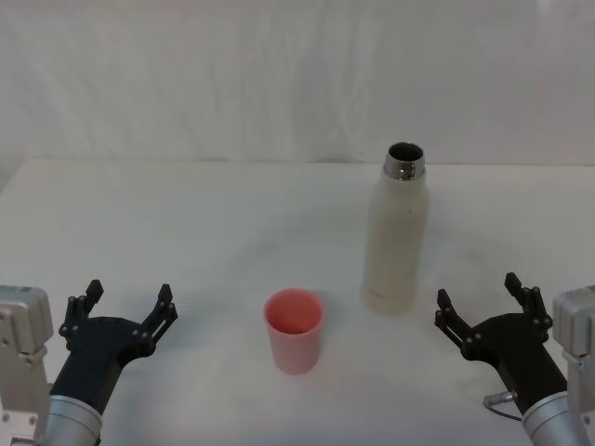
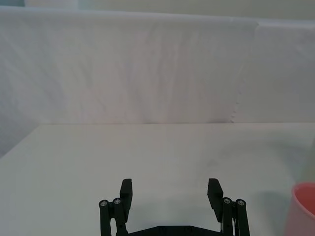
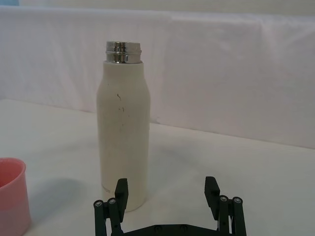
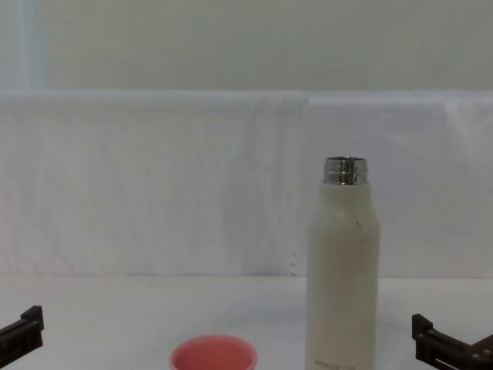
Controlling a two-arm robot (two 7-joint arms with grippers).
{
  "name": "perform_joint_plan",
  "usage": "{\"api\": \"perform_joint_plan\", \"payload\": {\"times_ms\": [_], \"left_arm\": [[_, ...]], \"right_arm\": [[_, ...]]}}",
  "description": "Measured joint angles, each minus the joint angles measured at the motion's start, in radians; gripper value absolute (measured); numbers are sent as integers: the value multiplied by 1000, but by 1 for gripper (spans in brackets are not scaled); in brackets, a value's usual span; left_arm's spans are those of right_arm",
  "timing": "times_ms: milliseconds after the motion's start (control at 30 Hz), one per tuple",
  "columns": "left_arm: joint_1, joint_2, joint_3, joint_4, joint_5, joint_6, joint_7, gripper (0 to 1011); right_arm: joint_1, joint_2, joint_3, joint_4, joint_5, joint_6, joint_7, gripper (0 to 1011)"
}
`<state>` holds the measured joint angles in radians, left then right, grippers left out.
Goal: Grasp the thermos with one hand and pour water into the cup lid.
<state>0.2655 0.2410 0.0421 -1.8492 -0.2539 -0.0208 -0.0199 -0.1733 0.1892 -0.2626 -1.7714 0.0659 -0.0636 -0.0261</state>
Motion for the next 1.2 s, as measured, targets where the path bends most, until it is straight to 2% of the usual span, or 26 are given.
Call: {"api": "perform_joint_plan", "payload": {"times_ms": [1200], "left_arm": [[0, 0, 0, 0, 0, 0, 0, 1001]], "right_arm": [[0, 0, 0, 0, 0, 0, 0, 1002]]}}
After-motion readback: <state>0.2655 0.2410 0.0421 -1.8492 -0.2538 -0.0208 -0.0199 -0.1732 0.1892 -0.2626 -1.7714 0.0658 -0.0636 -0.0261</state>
